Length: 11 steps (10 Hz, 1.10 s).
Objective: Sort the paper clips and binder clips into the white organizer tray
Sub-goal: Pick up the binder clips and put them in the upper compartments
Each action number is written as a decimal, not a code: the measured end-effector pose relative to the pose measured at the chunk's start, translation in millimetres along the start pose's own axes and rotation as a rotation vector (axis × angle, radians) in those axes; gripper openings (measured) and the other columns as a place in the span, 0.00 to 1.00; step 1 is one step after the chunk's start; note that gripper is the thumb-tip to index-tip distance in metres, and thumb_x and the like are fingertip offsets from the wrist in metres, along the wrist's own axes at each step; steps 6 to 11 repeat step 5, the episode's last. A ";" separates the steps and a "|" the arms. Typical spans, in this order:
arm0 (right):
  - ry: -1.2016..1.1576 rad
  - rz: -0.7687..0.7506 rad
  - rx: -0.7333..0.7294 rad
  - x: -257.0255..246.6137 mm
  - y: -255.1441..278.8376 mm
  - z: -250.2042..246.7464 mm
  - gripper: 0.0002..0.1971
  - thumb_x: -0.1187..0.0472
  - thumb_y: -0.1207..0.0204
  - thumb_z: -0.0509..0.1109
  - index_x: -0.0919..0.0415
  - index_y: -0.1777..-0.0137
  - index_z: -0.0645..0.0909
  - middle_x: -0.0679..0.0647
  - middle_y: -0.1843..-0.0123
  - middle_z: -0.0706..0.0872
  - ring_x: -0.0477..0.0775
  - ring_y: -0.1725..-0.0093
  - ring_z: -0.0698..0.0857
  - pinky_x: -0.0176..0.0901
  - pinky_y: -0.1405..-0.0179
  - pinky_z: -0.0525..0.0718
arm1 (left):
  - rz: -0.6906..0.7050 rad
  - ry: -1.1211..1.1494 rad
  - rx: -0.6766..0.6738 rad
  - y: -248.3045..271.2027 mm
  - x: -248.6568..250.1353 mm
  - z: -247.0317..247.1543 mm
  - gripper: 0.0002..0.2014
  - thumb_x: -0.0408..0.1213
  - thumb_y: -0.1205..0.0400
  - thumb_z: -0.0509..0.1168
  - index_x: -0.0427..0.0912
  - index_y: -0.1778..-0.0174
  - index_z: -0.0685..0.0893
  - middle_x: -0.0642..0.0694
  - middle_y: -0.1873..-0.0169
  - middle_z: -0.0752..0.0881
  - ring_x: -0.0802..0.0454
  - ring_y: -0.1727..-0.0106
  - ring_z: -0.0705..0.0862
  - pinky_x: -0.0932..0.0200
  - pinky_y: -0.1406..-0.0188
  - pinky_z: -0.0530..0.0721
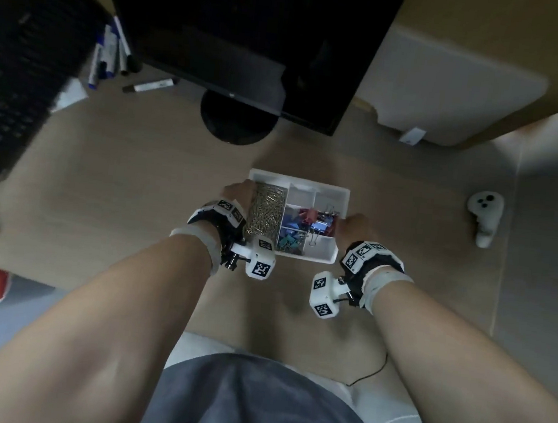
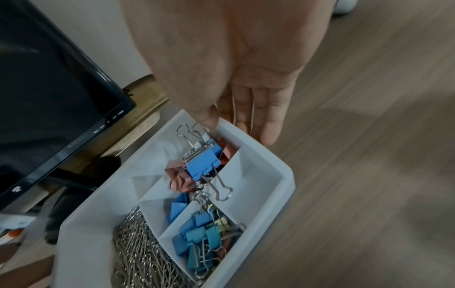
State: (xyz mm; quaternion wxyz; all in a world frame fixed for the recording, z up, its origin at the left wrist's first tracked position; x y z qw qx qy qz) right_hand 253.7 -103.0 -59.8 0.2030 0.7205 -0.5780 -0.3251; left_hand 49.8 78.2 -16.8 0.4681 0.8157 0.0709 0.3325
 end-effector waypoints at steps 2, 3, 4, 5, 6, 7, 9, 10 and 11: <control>-0.100 0.013 0.085 2.2 -3.8 -14.8 0.15 0.49 0.17 0.63 0.61 0.46 0.83 0.61 0.53 0.89 0.62 0.58 0.86 0.40 0.70 0.75 | 0.088 -0.069 -0.001 -16.2 34.3 0.3 0.19 0.40 0.12 0.53 0.51 0.71 0.64 0.44 0.49 0.70 0.51 0.47 0.68 0.59 0.48 0.69; -0.118 -0.004 0.068 -2.1 -3.5 -20.2 0.16 0.49 0.16 0.61 0.60 0.42 0.84 0.60 0.50 0.90 0.62 0.57 0.86 0.41 0.67 0.75 | 0.043 -0.066 -0.011 -9.9 39.8 0.8 0.13 0.34 0.12 0.53 0.37 0.57 0.81 0.36 0.49 0.80 0.45 0.42 0.76 0.57 0.44 0.72; -0.077 -0.026 0.001 -0.1 -5.9 -12.7 0.20 0.47 0.15 0.61 0.63 0.39 0.83 0.62 0.48 0.90 0.62 0.54 0.88 0.41 0.70 0.75 | 0.110 -0.092 0.025 -3.7 41.6 4.5 0.20 0.25 0.13 0.50 0.29 0.24 0.69 0.30 0.26 0.72 0.37 0.25 0.71 0.51 0.27 0.66; -0.072 -0.078 0.043 -6.8 1.7 -25.0 0.21 0.47 0.15 0.62 0.65 0.37 0.80 0.64 0.42 0.88 0.65 0.49 0.87 0.43 0.67 0.75 | 0.134 -0.122 -0.003 9.9 41.2 11.7 0.21 0.33 0.11 0.52 0.29 0.23 0.69 0.30 0.25 0.71 0.35 0.24 0.70 0.47 0.25 0.68; -0.072 -0.078 0.043 -6.8 1.7 -25.0 0.21 0.47 0.15 0.62 0.65 0.37 0.80 0.64 0.42 0.88 0.65 0.49 0.87 0.43 0.67 0.75 | 0.134 -0.122 -0.003 9.9 41.2 11.7 0.21 0.33 0.11 0.52 0.29 0.23 0.69 0.30 0.25 0.71 0.35 0.24 0.70 0.47 0.25 0.68; -0.072 -0.078 0.043 -6.8 1.7 -25.0 0.21 0.47 0.15 0.62 0.65 0.37 0.80 0.64 0.42 0.88 0.65 0.49 0.87 0.43 0.67 0.75 | 0.134 -0.122 -0.003 9.9 41.2 11.7 0.21 0.33 0.11 0.52 0.29 0.23 0.69 0.30 0.25 0.71 0.35 0.24 0.70 0.47 0.25 0.68; -0.072 -0.078 0.043 -6.8 1.7 -25.0 0.21 0.47 0.15 0.62 0.65 0.37 0.80 0.64 0.42 0.88 0.65 0.49 0.87 0.43 0.67 0.75 | 0.134 -0.122 -0.003 9.9 41.2 11.7 0.21 0.33 0.11 0.52 0.29 0.23 0.69 0.30 0.25 0.71 0.35 0.24 0.70 0.47 0.25 0.68; -0.072 -0.078 0.043 -6.8 1.7 -25.0 0.21 0.47 0.15 0.62 0.65 0.37 0.80 0.64 0.42 0.88 0.65 0.49 0.87 0.43 0.67 0.75 | 0.134 -0.122 -0.003 9.9 41.2 11.7 0.21 0.33 0.11 0.52 0.29 0.23 0.69 0.30 0.25 0.71 0.35 0.24 0.70 0.47 0.25 0.68; -0.072 -0.078 0.043 -6.8 1.7 -25.0 0.21 0.47 0.15 0.62 0.65 0.37 0.80 0.64 0.42 0.88 0.65 0.49 0.87 0.43 0.67 0.75 | 0.134 -0.122 -0.003 9.9 41.2 11.7 0.21 0.33 0.11 0.52 0.29 0.23 0.69 0.30 0.25 0.71 0.35 0.24 0.70 0.47 0.25 0.68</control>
Point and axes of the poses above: each hand's wrist, its own y-axis away from the middle knuckle, its own z-axis out of the palm, x = y × z, the point moved 7 cm from there along -y, towards the middle knuckle
